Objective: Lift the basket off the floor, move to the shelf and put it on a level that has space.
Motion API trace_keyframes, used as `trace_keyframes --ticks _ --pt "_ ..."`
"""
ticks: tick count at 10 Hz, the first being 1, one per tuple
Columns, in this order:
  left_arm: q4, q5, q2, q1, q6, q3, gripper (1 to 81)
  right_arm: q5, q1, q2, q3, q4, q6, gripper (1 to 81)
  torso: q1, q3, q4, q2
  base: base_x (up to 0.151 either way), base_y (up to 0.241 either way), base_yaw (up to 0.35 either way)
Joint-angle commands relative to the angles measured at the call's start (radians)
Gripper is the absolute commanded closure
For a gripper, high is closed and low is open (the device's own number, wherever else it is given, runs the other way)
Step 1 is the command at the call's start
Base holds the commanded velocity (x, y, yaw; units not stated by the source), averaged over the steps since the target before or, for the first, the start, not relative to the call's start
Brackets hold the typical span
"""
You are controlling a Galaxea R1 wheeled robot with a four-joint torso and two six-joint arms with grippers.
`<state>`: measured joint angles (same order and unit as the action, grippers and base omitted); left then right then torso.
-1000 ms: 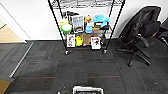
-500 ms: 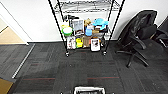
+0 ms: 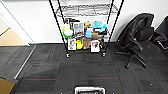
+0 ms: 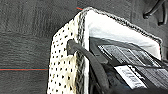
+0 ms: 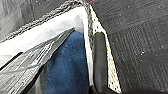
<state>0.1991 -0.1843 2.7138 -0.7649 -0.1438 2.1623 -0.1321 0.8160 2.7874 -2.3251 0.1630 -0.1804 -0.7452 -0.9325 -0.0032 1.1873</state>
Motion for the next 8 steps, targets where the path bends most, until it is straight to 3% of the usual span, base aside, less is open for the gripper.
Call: trace_keyframes --ticks 1,8 --pt "0.017 -0.063 -0.018 0.066 -0.002 -0.021 81.1 -0.052 -0.076 -0.009 0.034 0.035 -0.008 81.1 0.063 0.049 0.0 -0.097 0.0 0.0 0.0" --pt "0.019 -0.061 -0.023 -0.001 0.001 -0.025 81.1 -0.037 -0.022 -0.021 0.063 0.021 -0.004 81.1 0.218 0.151 0.0 -0.334 0.0 0.0 0.0"
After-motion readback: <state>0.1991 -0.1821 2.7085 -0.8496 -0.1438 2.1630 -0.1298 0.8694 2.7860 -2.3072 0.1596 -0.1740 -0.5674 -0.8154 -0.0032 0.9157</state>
